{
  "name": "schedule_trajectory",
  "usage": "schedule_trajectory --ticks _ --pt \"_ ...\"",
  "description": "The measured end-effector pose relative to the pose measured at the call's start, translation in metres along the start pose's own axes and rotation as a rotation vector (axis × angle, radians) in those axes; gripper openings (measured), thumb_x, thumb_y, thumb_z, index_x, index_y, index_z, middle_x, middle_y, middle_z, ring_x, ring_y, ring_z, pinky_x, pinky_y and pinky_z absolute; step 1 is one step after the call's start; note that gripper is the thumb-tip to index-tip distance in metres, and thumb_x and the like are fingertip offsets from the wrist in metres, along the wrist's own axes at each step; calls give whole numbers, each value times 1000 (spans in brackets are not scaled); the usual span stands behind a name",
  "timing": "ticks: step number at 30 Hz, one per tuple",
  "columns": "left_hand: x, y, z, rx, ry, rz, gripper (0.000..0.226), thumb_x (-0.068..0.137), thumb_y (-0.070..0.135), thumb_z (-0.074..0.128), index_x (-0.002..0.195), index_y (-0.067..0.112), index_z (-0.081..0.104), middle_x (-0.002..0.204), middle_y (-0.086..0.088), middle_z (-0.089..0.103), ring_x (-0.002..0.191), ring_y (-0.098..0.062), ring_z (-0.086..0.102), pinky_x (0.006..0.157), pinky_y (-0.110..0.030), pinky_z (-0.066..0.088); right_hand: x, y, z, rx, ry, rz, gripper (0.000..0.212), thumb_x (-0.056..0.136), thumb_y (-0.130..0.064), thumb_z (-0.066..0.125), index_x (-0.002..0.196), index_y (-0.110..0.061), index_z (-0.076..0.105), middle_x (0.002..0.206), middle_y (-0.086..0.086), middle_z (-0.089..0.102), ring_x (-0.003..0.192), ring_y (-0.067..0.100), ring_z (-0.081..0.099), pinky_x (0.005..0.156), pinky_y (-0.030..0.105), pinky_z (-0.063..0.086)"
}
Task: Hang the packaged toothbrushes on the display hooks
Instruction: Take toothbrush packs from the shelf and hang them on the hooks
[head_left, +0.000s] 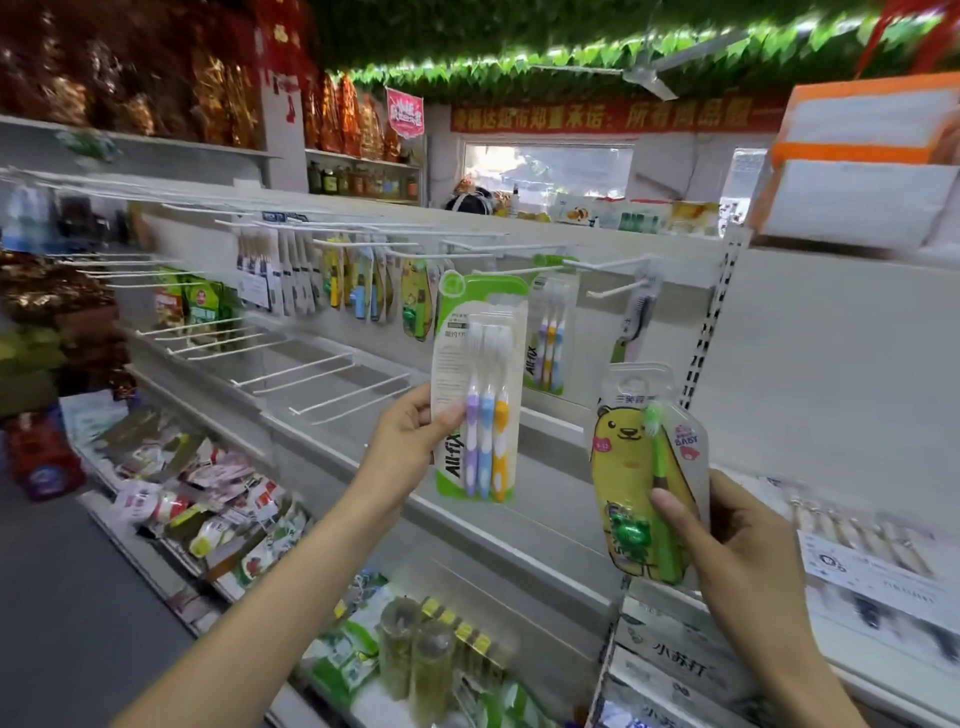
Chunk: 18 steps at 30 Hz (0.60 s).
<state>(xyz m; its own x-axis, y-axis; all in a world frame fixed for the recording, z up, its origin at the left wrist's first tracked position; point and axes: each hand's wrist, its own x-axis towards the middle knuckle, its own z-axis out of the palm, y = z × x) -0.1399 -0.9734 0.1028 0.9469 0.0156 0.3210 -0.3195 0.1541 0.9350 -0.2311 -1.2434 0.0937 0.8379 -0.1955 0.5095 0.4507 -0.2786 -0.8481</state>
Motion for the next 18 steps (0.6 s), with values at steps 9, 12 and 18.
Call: schedule_trajectory --ticks 9,12,18 --pt "50 -8 -32 -40 1 -46 16 98 17 58 109 24 67 90 7 78 82 -10 73 65 -26 59 -1 -4 36 -57 60 40 10 88 -11 71 94 -18 74 79 -6 75 66 0 66 57 10 50" --pt "65 -9 -33 -39 -44 -59 18 98 14 58 111 23 67 92 7 78 82 -9 73 65 -26 60 1 -1 41 -58 57 69 9 88 -13 70 94 -18 74 80 -2 76 69 6 68 58 14 52" --pt "97 -18 -31 -19 -105 -100 23 98 16 59 120 21 65 104 3 77 88 -11 74 68 -30 61 10 8 48 -52 31 108 13 88 -12 70 97 -19 75 82 0 76 74 10 71 60 16 54"
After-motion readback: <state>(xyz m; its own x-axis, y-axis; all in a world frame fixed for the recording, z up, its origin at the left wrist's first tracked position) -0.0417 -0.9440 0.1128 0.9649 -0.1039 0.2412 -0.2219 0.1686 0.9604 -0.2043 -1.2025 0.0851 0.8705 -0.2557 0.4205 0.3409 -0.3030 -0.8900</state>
